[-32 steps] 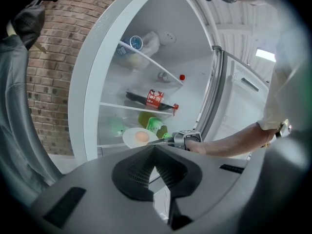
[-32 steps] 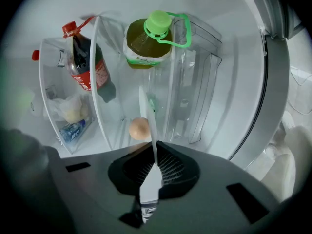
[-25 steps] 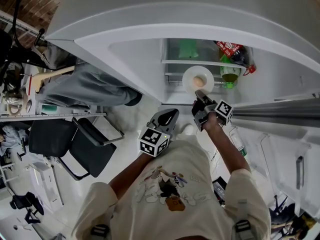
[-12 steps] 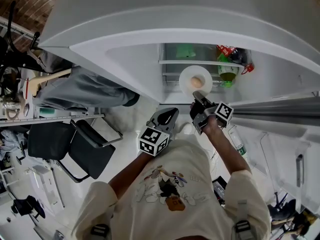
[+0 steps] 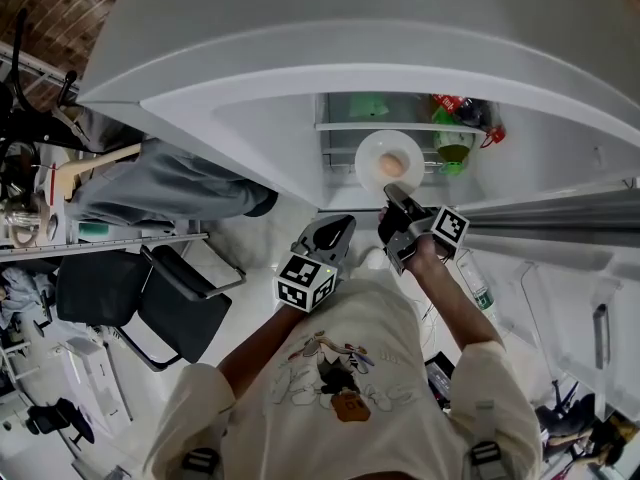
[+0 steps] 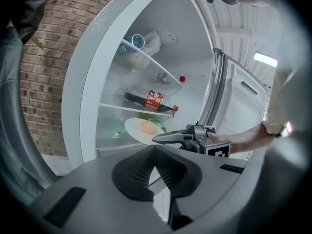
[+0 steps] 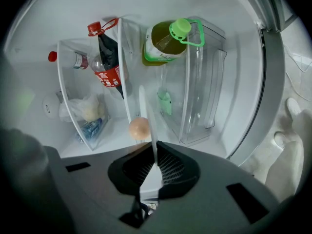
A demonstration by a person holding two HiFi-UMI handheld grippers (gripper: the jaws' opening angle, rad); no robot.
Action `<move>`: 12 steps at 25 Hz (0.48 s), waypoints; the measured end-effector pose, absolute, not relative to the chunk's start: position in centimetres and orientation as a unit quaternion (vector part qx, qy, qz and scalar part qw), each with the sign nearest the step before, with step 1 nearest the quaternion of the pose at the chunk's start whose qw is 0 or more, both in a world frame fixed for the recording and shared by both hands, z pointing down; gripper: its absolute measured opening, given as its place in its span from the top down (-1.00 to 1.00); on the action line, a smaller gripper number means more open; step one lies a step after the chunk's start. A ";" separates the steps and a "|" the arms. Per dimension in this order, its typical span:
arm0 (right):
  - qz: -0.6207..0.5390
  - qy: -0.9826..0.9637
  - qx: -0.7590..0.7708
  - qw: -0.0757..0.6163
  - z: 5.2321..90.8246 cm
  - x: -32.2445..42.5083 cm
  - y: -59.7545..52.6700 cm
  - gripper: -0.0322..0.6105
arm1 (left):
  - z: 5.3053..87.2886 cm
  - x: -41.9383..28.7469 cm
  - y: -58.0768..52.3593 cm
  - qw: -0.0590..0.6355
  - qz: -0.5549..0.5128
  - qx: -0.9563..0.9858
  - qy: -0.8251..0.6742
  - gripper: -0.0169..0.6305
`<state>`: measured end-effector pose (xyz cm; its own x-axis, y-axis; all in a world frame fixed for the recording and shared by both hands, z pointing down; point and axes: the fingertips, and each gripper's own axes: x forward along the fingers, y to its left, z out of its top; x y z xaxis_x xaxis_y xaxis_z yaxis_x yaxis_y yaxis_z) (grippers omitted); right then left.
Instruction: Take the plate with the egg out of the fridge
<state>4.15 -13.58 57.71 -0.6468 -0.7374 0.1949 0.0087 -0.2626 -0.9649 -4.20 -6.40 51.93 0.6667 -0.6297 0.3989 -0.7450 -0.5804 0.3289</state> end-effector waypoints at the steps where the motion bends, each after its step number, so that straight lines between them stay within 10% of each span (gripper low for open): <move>1: -0.722 0.550 -0.330 0.260 57.5 4.2 -13.5 0.83 | 51.9 -4.1 -6.4 0.240 0.120 0.881 -0.389 0.92; 12: -0.720 0.550 -0.323 0.274 55.2 4.7 -12.6 0.83 | 51.7 -3.9 -6.5 0.239 0.119 0.884 -0.384 0.92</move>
